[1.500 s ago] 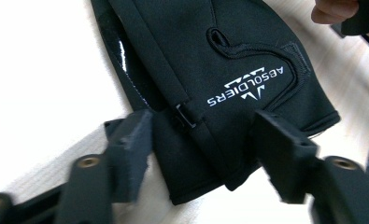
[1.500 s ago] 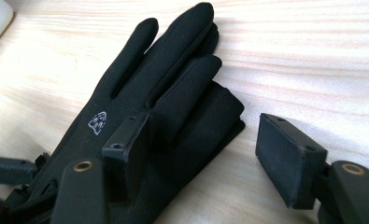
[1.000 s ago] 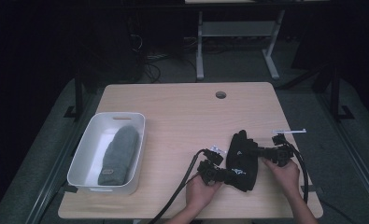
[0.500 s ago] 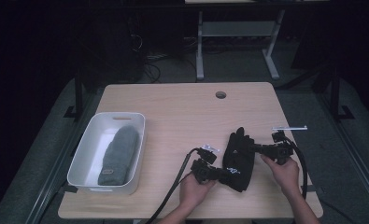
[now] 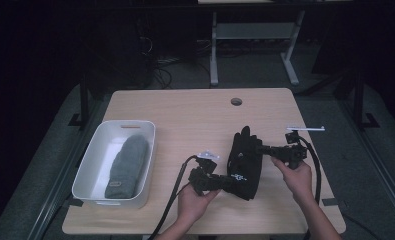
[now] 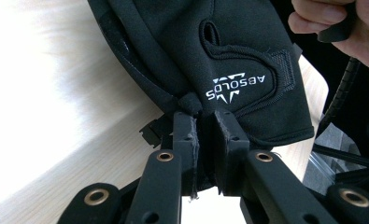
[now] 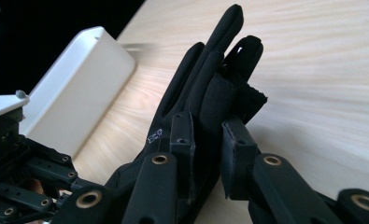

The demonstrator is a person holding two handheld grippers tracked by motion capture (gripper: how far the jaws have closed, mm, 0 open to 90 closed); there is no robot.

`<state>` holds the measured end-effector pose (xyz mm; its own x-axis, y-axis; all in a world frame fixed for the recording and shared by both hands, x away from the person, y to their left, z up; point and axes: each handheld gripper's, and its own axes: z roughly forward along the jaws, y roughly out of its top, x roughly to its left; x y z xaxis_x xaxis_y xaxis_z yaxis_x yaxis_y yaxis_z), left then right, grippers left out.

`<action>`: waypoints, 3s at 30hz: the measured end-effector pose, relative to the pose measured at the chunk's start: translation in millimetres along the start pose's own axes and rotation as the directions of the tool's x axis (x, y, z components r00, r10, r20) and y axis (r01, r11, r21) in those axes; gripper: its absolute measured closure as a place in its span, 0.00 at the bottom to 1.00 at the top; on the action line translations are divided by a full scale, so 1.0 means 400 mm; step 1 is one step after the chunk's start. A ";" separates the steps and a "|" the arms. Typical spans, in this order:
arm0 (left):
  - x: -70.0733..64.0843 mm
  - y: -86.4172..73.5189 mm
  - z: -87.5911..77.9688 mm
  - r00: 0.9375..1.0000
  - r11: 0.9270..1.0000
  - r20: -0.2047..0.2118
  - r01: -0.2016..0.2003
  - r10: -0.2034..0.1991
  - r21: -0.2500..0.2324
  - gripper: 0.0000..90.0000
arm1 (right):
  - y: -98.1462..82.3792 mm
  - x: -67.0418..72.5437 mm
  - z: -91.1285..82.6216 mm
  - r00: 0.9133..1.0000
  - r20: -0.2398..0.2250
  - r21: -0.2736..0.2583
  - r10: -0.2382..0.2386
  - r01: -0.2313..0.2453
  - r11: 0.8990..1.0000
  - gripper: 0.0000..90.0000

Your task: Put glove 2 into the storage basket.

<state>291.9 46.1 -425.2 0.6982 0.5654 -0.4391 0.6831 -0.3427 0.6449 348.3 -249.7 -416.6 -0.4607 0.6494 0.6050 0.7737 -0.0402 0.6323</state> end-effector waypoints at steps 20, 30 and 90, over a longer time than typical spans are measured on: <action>0.029 0.018 -0.142 0.999 0.997 -0.042 -0.002 -0.001 -0.074 0.90 | 0.095 0.106 0.075 0.993 -0.120 -0.030 0.018 -0.022 0.999 0.85; 0.050 0.024 -0.223 0.998 0.994 -0.059 0.006 -0.013 -0.113 0.90 | 0.139 0.162 0.117 0.986 -0.164 -0.034 0.011 -0.017 0.999 0.85; 0.178 -0.038 -0.517 0.990 0.972 -0.115 0.058 -0.086 -0.227 0.90 | 0.276 0.409 0.378 0.959 -0.261 0.056 -0.111 0.130 0.990 0.85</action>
<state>287.0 246.7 -337.0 0.6077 0.6753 -0.4179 0.6561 -0.1305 0.7433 424.1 -33.2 -320.7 -0.6412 0.4292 0.6362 0.7303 0.0866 0.6776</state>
